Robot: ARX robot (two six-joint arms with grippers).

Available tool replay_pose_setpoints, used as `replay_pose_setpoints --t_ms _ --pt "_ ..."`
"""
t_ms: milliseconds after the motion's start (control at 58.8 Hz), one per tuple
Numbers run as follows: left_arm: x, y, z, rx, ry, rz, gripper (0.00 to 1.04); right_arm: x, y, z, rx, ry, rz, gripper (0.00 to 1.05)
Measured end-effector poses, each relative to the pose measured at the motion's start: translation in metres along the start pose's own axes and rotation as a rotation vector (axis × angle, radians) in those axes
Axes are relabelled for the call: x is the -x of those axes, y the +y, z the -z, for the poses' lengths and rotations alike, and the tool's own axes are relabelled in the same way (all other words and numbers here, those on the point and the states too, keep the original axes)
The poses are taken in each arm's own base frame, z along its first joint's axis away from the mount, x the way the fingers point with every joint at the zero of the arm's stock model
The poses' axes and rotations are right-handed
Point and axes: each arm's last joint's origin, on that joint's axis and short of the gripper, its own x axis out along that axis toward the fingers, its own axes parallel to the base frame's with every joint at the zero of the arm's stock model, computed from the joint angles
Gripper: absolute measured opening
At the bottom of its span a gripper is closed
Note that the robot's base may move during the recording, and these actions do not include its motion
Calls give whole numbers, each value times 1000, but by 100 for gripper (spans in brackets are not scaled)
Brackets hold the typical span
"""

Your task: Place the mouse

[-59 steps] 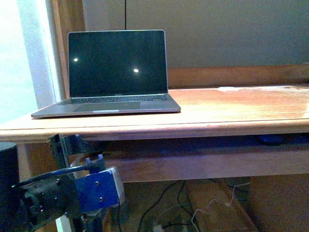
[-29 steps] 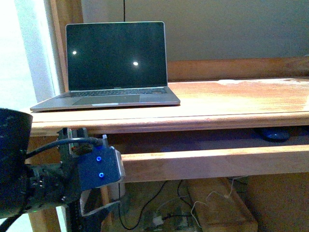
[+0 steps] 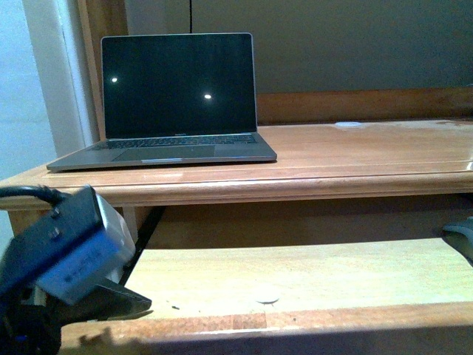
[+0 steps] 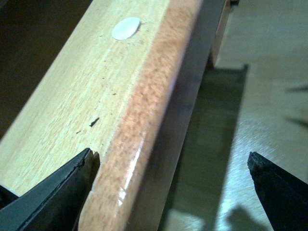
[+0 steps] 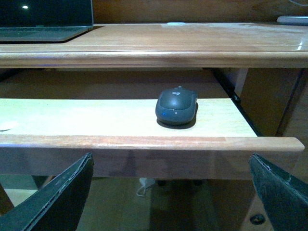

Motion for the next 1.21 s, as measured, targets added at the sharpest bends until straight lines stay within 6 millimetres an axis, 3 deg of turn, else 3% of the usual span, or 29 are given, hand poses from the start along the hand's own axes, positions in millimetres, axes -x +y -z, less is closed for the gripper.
replay_pose_setpoints --t_ms 187,255,340,357,459,578,663,782,986,1207 --pt "43 -17 -45 241 -255 -69 97 0 0 0 0 0 0 97" --pt "59 -32 -57 207 -353 -350 88 0 0 0 0 0 0 97" --pt "82 -49 -46 242 -380 -704 74 0 0 0 0 0 0 97" --pt "110 -64 17 302 -363 -1011 3 -33 -4 -29 -123 134 158 97" --pt "113 -67 26 302 -365 -1014 3 -66 -5 -60 -113 73 159 97" --pt "115 -70 34 301 -364 -1007 3 -105 -4 -80 -51 86 155 97" --pt "121 -70 42 300 -365 -1002 3 -135 -1 -81 -5 194 114 97" --pt "123 -72 47 303 -364 -1016 3 -163 -1 -75 46 335 104 97" --pt "124 -77 52 303 -364 -1015 3 -192 -6 -77 109 432 118 97" --pt "124 -81 56 298 -373 -1017 3 -203 -9 -64 100 576 106 97"
